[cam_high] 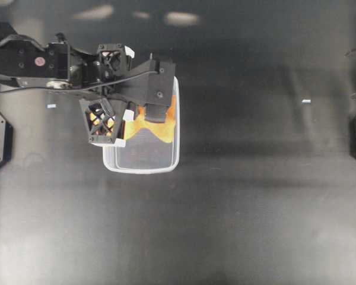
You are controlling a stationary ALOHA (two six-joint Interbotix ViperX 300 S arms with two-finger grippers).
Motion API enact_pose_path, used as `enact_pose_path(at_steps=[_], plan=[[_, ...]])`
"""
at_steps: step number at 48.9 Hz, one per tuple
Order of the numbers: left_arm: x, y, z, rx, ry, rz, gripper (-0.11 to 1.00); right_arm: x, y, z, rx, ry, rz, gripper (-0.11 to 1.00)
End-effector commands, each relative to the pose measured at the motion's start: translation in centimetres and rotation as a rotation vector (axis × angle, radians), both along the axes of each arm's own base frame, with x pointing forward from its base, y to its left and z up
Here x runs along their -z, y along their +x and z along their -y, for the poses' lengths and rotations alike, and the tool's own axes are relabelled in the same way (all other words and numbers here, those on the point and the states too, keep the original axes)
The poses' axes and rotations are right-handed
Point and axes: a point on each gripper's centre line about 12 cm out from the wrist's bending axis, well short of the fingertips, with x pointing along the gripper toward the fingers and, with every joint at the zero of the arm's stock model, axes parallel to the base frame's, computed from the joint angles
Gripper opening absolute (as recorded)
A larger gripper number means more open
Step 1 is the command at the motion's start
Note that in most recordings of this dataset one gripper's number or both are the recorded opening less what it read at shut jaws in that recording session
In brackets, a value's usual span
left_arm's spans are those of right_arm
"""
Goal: Place the orange towel into the container with the left arm.
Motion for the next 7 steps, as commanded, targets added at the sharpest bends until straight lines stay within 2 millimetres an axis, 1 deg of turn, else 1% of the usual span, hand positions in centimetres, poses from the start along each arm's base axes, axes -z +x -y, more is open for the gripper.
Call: enact_pose_path(at_steps=[1,3,7], plan=[[-0.3,0.16,-0.15,-0.002,0.004,0.015,0.07,-0.27,0.17,-0.04,-0.003,0.003,0.003,0.76],[-0.16,0.16,-0.2,-0.002,0.004,0.014,0.13,-0.27,0.17,-0.02,-0.002,0.003,0.003,0.76],[-0.1,0.13,-0.25,0.001,0.006,0.027,0.39,-0.24,0.2,-0.02,-0.001,0.0,0.002,0.76]])
